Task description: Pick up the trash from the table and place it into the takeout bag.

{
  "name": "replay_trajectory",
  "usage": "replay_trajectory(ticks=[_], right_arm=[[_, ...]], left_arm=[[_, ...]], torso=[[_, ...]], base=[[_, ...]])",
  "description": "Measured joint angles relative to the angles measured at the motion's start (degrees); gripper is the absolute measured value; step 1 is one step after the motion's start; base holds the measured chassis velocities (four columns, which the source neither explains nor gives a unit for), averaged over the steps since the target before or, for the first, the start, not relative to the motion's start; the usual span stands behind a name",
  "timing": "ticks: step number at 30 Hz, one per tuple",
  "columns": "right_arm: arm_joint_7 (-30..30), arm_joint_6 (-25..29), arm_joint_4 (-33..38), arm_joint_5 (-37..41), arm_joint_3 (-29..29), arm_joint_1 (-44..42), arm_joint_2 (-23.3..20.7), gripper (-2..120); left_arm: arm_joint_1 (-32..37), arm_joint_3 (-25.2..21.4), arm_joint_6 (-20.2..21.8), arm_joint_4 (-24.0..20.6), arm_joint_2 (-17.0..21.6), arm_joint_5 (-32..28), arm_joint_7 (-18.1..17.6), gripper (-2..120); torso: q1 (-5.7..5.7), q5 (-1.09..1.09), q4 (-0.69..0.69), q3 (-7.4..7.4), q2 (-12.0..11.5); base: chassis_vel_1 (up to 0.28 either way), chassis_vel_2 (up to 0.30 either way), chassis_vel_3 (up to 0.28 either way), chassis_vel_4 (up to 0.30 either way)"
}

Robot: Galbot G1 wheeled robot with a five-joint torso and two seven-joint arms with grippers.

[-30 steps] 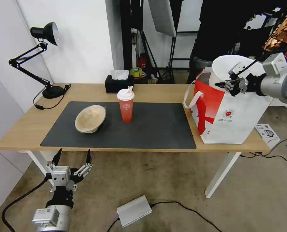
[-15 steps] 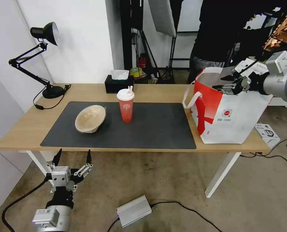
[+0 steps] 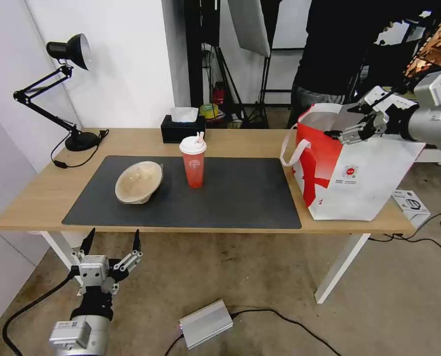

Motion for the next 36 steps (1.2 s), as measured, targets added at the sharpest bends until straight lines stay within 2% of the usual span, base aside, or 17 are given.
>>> replay_trajectory(ticks=[4,7,10,12,14,17,20,22,27,30,33,36], right_arm=[[3.09,-0.01,1.39,3.86,-0.11,1.79,0.88,88],[8.36,0.01,3.72,8.69,0.11,2.92,2.27,91],[10.92,0.28,5.01,10.79,0.57,3.12,2.87,91],[15.21,1.65,6.82,14.14,1.23,3.20,3.70,97],[16.87,2.35,7.65,15.32,1.63,3.16,4.01,99],[21.72,4.13,10.30,19.06,3.55,2.43,4.70,100],[23.70,4.65,11.35,21.00,4.58,2.06,4.88,100],[27.65,5.62,13.95,24.95,5.64,1.43,5.17,100],[30.07,6.54,16.11,26.77,6.90,-0.06,5.54,100],[34.86,7.68,19.97,28.25,8.30,-3.57,5.60,100],[36.67,8.65,20.98,27.22,9.10,-5.66,4.74,100],[38.69,10.36,21.56,22.42,12.47,-10.46,3.55,100]], left_arm=[[0.01,-0.01,0.00,-0.05,-0.10,0.00,0.00,100],[0.02,-0.08,-0.01,-0.10,-0.21,0.00,0.00,100],[0.05,-0.16,-0.01,-0.12,-0.26,0.00,0.00,100],[0.07,-0.23,-0.01,-0.15,-0.32,0.01,0.00,100],[0.08,-0.25,-0.01,-0.15,-0.34,0.02,-0.01,100],[0.08,-0.35,-0.01,-0.16,-0.35,0.02,-0.02,100],[0.09,-0.37,0.00,-0.17,-0.35,0.03,-0.02,100],[0.08,-0.39,0.01,-0.16,-0.38,0.03,-0.02,100],[0.04,-0.38,0.02,-0.10,-0.41,0.05,-0.02,100],[0.02,-0.36,0.03,-0.03,-0.58,0.08,-0.02,100],[0.04,-0.39,0.03,0.03,-0.74,0.09,-0.02,100],[0.05,-0.40,0.01,0.03,-1.09,0.11,-0.04,100]], torso=[[0.00,-0.01,0.00,0.00,0.00],[0.00,-0.01,0.01,0.00,0.00],[0.00,-0.01,0.01,0.00,0.00],[0.00,-0.01,0.00,0.00,0.00],[0.00,-0.01,0.01,0.00,0.00],[0.00,-0.01,0.01,0.00,0.00],[0.00,-0.01,0.01,0.00,0.00],[0.00,0.00,0.00,0.00,0.00],[0.00,-0.01,0.00,0.00,0.00],[0.00,0.00,0.01,0.00,0.00],[0.00,-0.01,0.01,0.00,0.00],[0.00,0.00,0.00,0.00,0.00]], base=[[0.000,0.000,0.000,0.000],[0.000,0.000,0.000,0.000],[0.000,0.000,0.000,0.000],[0.000,0.000,0.000,0.000],[0.000,0.000,0.000,0.000],[0.000,0.000,0.000,0.000],[0.000,0.000,0.000,0.000],[0.000,0.000,0.000,0.000],[0.000,0.000,0.000,0.000],[0.000,0.000,0.000,0.000],[0.000,0.000,0.000,0.000],[0.000,0.000,0.000,0.000]])
